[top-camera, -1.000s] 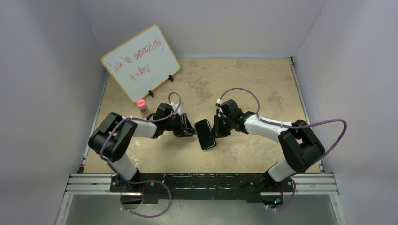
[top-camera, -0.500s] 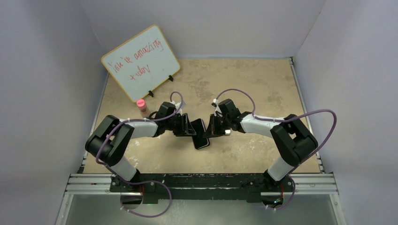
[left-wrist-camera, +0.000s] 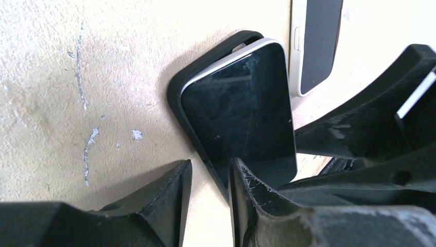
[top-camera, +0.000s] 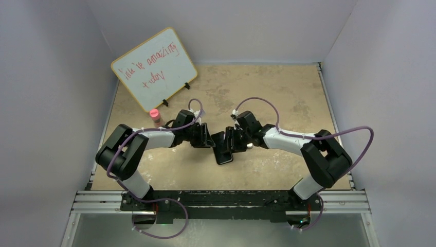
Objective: Put the phone into the phone case
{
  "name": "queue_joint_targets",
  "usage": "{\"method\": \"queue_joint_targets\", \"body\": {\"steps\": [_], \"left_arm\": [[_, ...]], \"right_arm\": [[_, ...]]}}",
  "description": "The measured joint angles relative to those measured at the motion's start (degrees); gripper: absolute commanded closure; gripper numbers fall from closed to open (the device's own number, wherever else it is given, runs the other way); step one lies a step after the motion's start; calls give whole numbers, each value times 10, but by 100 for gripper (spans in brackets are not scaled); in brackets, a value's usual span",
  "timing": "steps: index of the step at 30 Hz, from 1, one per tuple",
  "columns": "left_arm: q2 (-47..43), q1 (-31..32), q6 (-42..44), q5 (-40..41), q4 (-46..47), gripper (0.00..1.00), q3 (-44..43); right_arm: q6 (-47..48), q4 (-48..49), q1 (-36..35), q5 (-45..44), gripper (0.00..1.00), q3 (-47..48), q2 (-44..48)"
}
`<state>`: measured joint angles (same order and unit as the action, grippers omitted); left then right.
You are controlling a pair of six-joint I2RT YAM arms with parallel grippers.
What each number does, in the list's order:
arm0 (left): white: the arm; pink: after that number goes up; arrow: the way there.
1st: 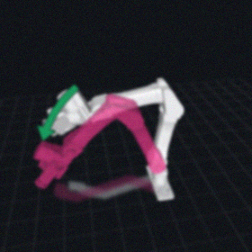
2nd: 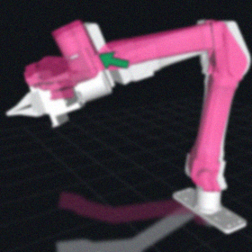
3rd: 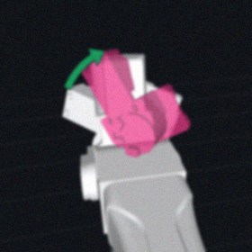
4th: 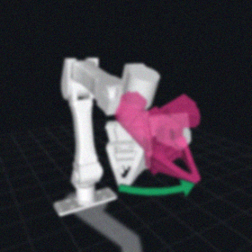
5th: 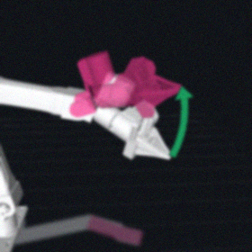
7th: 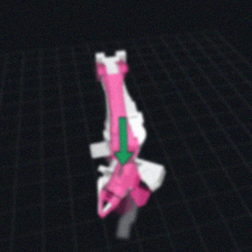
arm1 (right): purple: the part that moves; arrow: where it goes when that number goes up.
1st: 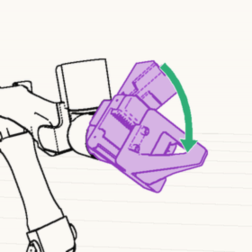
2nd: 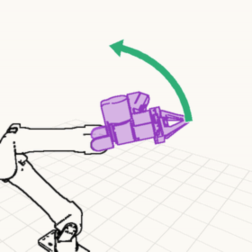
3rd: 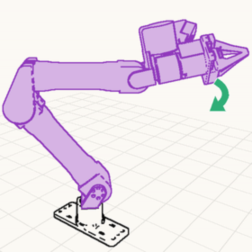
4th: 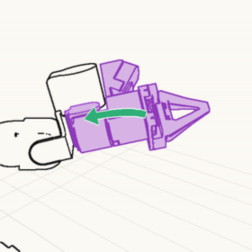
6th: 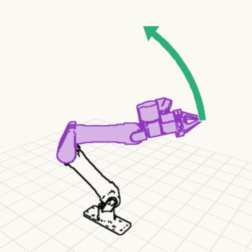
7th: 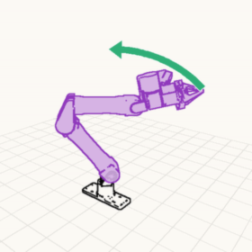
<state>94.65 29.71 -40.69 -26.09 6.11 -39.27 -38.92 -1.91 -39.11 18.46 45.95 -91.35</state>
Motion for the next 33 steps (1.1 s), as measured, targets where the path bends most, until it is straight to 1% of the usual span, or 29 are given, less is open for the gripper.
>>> {"method": "queue_joint_targets", "body": {"steps": [6,11,20,25,29,33], "left_arm": [[0,0,0,4,-6,66,-2],[0,1,0,8,-13,66,-5],[-1,0,-7,-1,4,64,-1],[-1,0,-7,-3,7,62,-1],[-1,0,-7,-3,7,65,-1],[0,0,-7,-1,7,68,0]], "right_arm": [[4,-25,0,-28,35,0,24],[5,-41,0,-44,33,3,35],[10,-38,0,-59,20,10,47],[13,-17,0,-60,12,11,31],[14,3,0,-66,9,14,4],[12,27,0,-69,8,23,-17]]}}
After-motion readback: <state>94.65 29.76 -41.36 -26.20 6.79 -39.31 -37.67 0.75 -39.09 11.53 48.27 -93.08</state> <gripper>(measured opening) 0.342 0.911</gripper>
